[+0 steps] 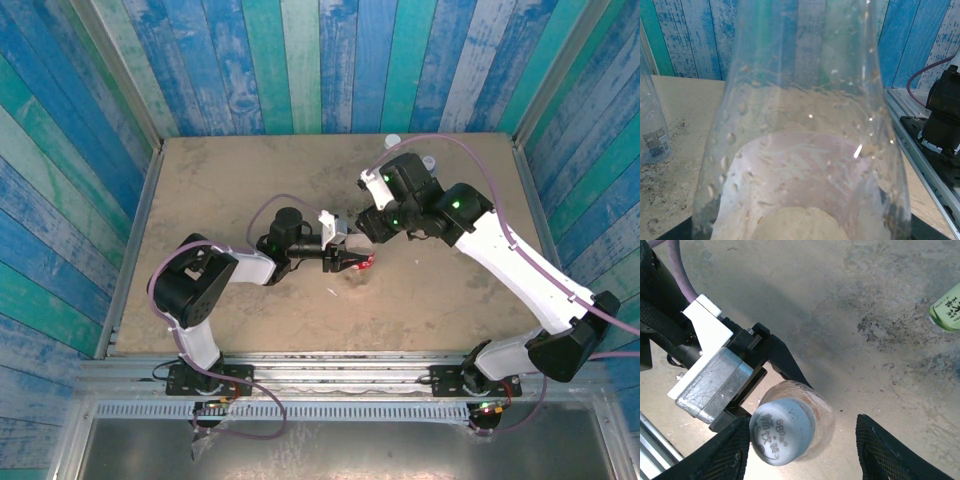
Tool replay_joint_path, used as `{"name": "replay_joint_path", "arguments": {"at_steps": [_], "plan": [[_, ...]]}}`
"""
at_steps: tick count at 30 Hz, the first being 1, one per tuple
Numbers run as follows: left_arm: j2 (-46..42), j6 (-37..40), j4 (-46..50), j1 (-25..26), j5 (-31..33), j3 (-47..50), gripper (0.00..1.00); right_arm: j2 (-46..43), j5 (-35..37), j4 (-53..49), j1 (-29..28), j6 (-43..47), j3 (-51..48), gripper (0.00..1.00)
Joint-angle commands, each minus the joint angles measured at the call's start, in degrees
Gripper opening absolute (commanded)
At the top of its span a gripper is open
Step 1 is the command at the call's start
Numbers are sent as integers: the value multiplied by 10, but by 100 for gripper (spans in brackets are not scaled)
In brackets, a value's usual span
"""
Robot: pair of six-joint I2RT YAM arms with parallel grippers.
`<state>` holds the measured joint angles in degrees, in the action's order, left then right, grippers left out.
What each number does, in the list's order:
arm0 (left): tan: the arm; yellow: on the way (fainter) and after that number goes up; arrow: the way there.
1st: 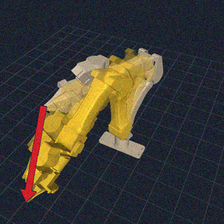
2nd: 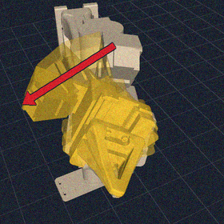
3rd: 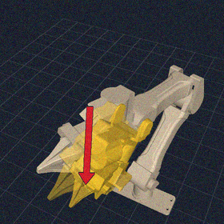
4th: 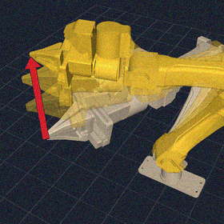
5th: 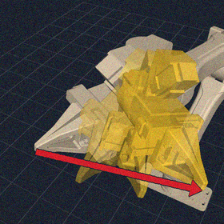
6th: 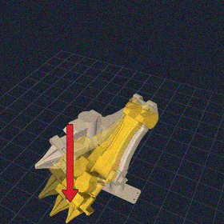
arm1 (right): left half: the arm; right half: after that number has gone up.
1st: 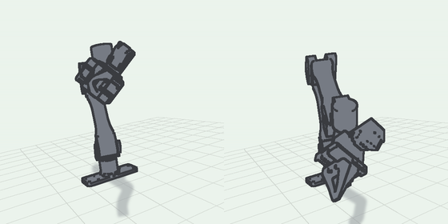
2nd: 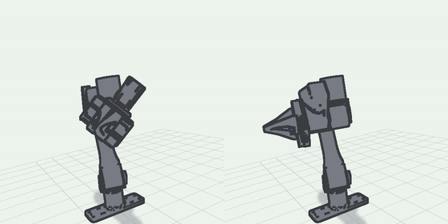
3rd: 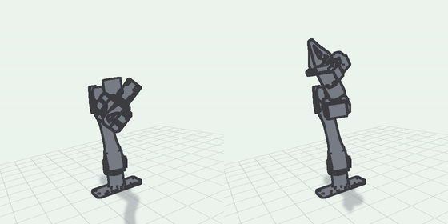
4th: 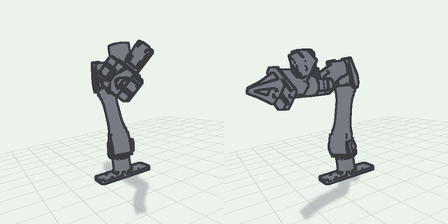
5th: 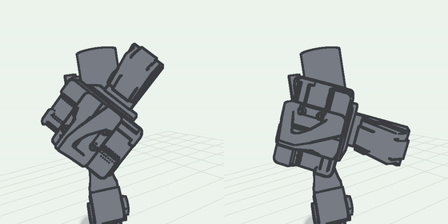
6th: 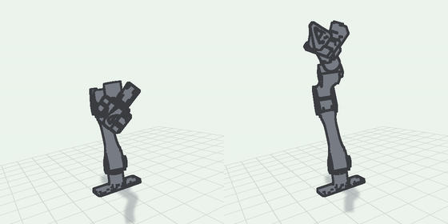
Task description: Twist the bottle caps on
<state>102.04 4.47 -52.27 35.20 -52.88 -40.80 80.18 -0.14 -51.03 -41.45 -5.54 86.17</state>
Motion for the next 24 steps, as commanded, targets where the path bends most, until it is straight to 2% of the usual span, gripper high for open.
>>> {"name": "replay_joint_path", "arguments": {"at_steps": [1,7,14,24], "plan": [[32,-4,91,1,3,19,57,-24,13,-2,1,-7,-1,62],[33,-4,91,1,2,19,57,-46,25,25,2,-16,-17,63],[33,-4,90,1,1,19,57,-38,20,31,8,-17,-30,52],[32,-3,92,1,1,18,57,-19,21,33,22,-17,-28,42]]}}
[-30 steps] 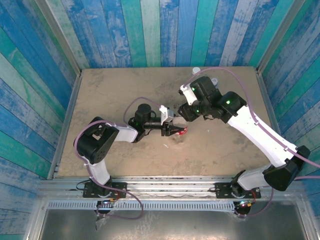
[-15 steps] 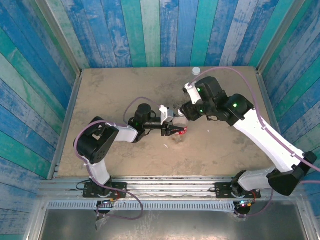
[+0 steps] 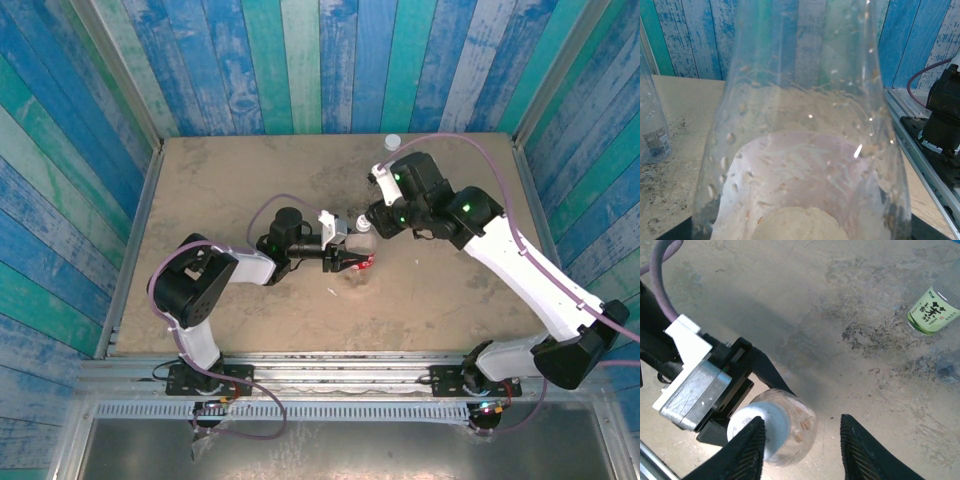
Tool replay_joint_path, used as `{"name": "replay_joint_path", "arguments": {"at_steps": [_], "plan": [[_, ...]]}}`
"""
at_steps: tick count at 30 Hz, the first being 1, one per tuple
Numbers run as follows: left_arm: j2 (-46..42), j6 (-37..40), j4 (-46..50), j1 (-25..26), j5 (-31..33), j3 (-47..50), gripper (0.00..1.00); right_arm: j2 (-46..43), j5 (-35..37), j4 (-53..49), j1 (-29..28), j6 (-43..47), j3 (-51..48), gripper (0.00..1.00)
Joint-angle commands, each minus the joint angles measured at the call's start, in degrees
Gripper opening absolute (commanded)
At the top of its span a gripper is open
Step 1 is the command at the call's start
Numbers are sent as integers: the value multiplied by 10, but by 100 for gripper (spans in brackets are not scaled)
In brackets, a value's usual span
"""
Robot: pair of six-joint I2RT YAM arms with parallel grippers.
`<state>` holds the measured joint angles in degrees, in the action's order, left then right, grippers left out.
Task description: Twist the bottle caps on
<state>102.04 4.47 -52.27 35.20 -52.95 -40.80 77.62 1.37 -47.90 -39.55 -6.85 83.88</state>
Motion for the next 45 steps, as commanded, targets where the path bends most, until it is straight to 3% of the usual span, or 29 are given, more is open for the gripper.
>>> {"name": "replay_joint_path", "arguments": {"at_steps": [1,13,28,45], "plan": [[33,-3,91,1,1,18,57,8,5,1,4,-4,-6,41],[34,-2,92,1,1,17,57,26,-15,1,8,2,6,39],[33,-2,93,1,0,17,57,-15,-26,11,9,-10,5,52],[34,-3,92,1,0,18,57,2,-88,21,19,-19,-25,29]]}}
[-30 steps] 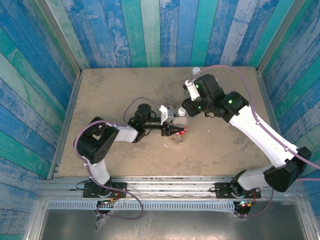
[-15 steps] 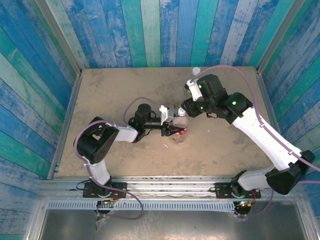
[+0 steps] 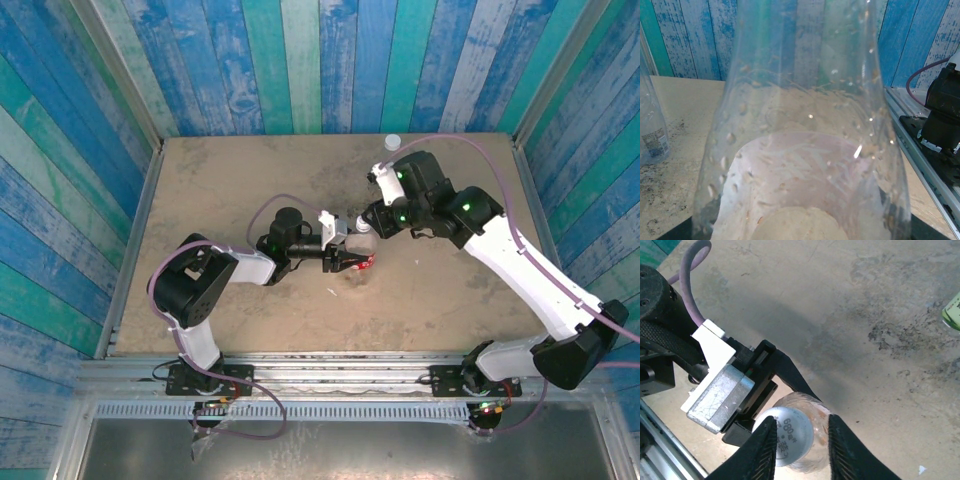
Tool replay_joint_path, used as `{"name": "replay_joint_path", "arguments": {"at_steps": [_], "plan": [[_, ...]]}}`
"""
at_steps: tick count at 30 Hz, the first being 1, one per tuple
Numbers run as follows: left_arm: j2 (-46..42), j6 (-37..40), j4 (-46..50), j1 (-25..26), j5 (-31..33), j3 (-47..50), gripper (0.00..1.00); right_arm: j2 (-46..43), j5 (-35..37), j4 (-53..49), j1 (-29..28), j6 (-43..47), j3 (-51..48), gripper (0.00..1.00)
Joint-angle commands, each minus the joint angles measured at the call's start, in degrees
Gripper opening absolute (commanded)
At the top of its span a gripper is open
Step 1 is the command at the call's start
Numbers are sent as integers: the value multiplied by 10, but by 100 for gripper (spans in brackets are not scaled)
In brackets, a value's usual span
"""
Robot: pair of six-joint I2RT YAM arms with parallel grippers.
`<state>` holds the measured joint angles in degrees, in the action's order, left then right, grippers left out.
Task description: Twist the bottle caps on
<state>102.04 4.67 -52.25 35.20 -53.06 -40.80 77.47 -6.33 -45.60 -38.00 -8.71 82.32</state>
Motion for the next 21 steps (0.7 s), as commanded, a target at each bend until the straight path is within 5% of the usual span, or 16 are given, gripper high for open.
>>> {"name": "replay_joint_path", "arguments": {"at_steps": [1,21], "plan": [[34,-5,92,1,1,18,57,4,-10,-2,5,-1,-11,28],[36,-7,91,1,1,15,57,-21,-122,-20,33,-44,-56,19]]}}
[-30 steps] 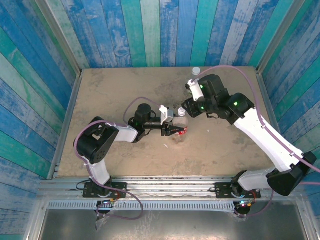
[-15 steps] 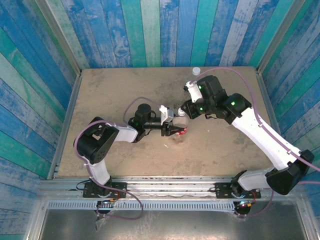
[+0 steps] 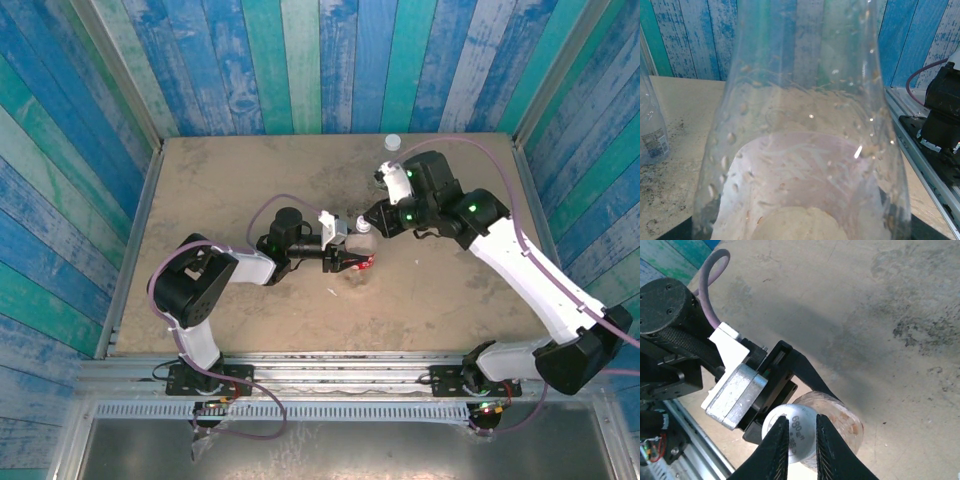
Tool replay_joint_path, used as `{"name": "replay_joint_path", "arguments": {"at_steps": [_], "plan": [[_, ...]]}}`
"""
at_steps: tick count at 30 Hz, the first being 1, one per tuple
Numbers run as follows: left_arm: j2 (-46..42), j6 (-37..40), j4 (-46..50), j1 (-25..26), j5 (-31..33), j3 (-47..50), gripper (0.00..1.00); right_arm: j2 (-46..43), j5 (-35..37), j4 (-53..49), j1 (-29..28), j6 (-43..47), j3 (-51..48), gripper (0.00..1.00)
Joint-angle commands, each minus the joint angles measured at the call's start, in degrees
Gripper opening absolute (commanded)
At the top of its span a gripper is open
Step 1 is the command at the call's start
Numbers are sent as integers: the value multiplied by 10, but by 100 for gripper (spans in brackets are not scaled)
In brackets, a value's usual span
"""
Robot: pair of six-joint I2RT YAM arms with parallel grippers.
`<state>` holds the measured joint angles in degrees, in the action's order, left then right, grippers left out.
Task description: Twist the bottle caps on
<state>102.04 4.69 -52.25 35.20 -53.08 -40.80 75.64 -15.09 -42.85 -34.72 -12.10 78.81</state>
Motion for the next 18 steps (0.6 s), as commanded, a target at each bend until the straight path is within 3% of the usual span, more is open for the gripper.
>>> {"name": "replay_joint_path", "arguments": {"at_steps": [1,12,18], "plan": [[36,-8,91,1,2,14,57,-4,-37,-47,0,-12,-23,19],[40,-9,91,1,0,12,57,-25,-61,-46,0,-19,-34,19],[40,-9,90,1,-1,12,56,-37,-25,-39,18,-30,-23,28]]}}
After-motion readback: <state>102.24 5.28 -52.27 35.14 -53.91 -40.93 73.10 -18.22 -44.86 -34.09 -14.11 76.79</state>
